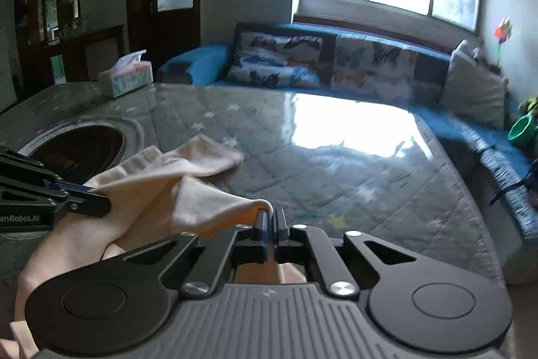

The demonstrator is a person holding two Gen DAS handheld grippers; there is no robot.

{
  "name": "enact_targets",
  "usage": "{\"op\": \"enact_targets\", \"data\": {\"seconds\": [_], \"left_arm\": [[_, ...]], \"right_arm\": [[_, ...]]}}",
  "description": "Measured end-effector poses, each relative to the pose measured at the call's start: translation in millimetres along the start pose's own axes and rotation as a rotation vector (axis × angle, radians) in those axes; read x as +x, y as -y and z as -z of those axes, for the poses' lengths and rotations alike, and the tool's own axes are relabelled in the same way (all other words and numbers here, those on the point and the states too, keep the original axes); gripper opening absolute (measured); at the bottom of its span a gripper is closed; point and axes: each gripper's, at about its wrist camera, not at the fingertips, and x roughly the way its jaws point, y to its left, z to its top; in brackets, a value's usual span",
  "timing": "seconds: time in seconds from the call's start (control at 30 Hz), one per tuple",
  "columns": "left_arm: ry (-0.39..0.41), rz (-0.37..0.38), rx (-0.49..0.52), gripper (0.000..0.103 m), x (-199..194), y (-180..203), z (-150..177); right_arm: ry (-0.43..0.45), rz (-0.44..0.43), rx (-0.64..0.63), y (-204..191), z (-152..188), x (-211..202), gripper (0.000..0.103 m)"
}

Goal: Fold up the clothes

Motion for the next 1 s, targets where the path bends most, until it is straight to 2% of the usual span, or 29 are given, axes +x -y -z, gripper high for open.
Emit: {"op": "enact_targets", "data": {"seconds": [0.27, 0.53, 0.73, 0.83, 1.0], "left_arm": [[0.087, -0.047, -0.058, 0.003, -51, -25, 8], [0.136, -0.101, -0.107, 0.003, -111, -55, 37], [0.129, -0.113, -0.121, 0.003, -151, -67, 68], [0.101, -0.132, -0.119, 0.003, -161, -72, 83], [0.02, -0.178, -0.135, 0.003, -153, -80, 108]], "right_arm": [[0.087, 0.152, -0.038, 17, 1, -60, 0.002], [0.111, 0.291, -0.027, 38, 29, -122, 0.002], [0.087, 0.358, -0.003, 41, 63, -154, 0.002], [0.056, 0.394, 0.005, 41, 81, -161, 0.002], [-0.039, 0.408, 0.062, 50, 102, -150, 0.003]]}}
